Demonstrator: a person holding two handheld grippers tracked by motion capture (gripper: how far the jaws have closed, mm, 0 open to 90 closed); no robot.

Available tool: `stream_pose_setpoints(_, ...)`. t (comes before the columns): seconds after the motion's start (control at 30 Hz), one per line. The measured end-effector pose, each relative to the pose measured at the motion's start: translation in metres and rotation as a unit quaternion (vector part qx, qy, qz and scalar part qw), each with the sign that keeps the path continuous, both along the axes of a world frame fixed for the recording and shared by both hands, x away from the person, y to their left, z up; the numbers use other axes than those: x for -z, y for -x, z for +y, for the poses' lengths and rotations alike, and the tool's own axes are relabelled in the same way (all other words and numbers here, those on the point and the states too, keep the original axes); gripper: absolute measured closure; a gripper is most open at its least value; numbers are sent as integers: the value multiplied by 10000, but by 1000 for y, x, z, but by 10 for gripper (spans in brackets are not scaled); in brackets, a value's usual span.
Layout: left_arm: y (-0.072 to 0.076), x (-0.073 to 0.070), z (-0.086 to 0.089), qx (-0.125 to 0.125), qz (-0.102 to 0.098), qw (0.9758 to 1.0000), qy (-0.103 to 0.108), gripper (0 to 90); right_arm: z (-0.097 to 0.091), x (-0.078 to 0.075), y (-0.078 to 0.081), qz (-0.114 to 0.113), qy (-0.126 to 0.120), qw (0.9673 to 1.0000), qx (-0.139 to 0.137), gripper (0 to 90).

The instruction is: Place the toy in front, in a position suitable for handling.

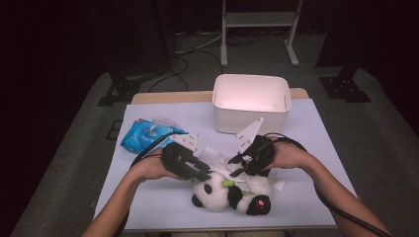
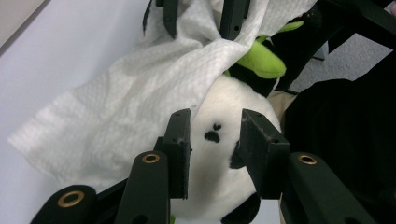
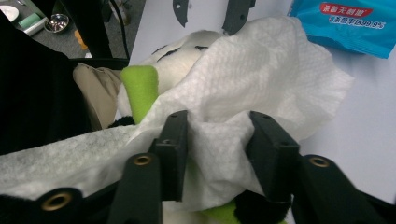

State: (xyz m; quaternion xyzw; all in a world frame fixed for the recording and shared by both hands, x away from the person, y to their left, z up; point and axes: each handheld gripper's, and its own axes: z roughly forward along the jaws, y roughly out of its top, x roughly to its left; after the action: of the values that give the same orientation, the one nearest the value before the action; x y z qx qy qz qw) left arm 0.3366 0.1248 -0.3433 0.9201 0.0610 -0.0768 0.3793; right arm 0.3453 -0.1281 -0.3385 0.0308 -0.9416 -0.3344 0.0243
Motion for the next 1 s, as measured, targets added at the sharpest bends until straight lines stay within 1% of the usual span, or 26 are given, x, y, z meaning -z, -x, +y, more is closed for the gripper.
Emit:
stream_pose_setpoints(0.07,1,2,1,-16,18,10000,18,633,0,2,1,37,-2,10000,-4,683)
stream_pose_setpoints(0.1,1,2,1,15,18,10000,0,633,-1,2,2,73,0,10000,-4,717)
stream_pose_setpoints(0.13,2,3,2,8,42,10000,10,633,-1,3,3,104,13,9999,-26,784)
stream_pose_setpoints(0.2,2,4,2,-16,47,10000,-20,624,-3,3,6,103,15,9999,-79,838)
stream_pose_setpoints(0.3,2,5,4,-21,-6,10000,-71,612,-8,2,9,61,-54,9999,-134,849)
stream_pose_setpoints(0.37,2,6,4,-28,2,9999,-109,585,-16,-1,12,30,-102,9999,-41,852)
stream_pose_setpoints(0.4,2,7,3,-22,-37,9999,-147,580,-19,-2,13,26,-120,9999,-24,852)
stream_pose_setpoints(0.5,2,12,1,-38,-49,9997,-229,549,-29,-4,17,6,-111,9999,49,852)
stream_pose_setpoints(0.53,2,13,1,-38,-52,9997,-239,540,-33,-5,18,-40,-101,9999,95,852)
stream_pose_setpoints(0.63,2,15,-1,-58,-52,9997,-240,518,-46,-6,23,-65,-58,9998,186,852)
stream_pose_setpoints(0.73,3,15,-2,-66,-70,9995,-293,493,-59,-6,28,-39,-33,9995,299,852)
stream_pose_setpoints(0.77,3,15,-2,-66,-70,9995,-293,488,-59,-6,28,-39,-33,9995,299,852)
stream_pose_setpoints(0.8,4,14,-4,-51,-107,9992,-369,479,-70,-5,31,-7,-23,9992,402,852)
stream_pose_setpoints(0.83,4,14,-4,-67,-116,9992,-384,470,-74,-5,32,-10,-16,9990,440,852)
stream_pose_setpoints(1.0,3,14,-5,-81,-105,9992,-376,447,-92,-3,37,8,-4,9980,632,852)
